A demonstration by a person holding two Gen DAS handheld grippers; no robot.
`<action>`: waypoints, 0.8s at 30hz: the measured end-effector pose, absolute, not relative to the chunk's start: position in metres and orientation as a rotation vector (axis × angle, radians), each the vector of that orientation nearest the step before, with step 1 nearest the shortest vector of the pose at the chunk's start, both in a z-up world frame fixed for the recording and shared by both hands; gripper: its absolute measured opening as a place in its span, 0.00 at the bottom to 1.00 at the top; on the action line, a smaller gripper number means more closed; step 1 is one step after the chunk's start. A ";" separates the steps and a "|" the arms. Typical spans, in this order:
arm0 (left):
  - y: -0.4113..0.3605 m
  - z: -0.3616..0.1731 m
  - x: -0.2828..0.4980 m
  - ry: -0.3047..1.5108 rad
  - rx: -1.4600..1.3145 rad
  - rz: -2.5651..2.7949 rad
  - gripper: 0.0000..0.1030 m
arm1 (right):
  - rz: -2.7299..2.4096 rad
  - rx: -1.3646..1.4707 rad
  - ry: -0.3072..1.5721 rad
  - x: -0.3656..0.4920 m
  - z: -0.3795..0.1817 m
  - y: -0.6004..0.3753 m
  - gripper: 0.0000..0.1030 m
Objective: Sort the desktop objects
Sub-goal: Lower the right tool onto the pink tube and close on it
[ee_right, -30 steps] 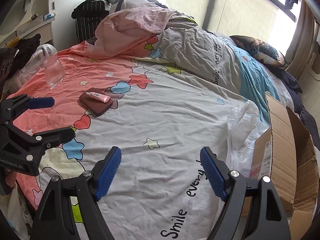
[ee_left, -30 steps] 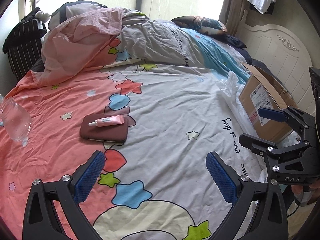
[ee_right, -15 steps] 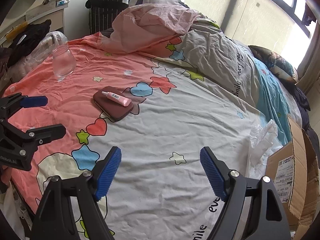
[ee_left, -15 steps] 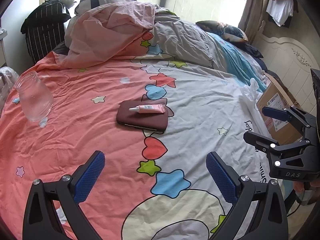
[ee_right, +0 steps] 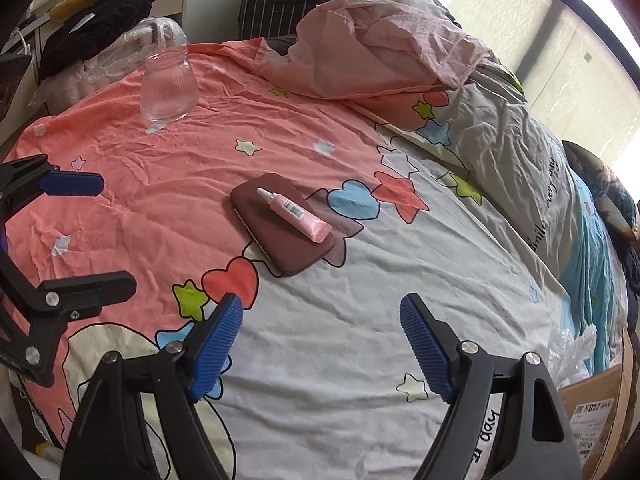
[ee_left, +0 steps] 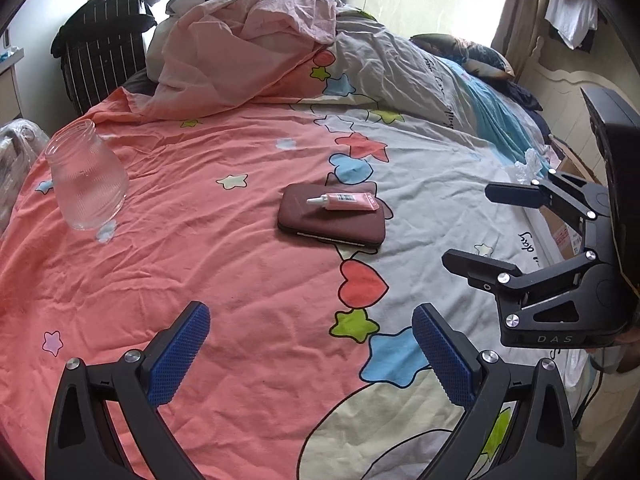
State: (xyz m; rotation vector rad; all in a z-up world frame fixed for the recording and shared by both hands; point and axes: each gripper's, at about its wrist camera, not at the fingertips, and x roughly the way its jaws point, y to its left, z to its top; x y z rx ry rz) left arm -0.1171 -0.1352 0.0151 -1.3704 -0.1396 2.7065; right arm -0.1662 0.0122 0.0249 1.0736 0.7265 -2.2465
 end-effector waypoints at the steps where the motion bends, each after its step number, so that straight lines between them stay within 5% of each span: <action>1: -0.136 0.014 -0.118 -0.131 -1.374 2.704 1.00 | -2.234 1.064 0.734 -0.169 0.023 0.009 0.76; 24: -0.125 -0.008 -0.154 0.109 -1.336 2.576 1.00 | -1.893 0.928 0.703 -0.210 -0.011 -0.027 0.76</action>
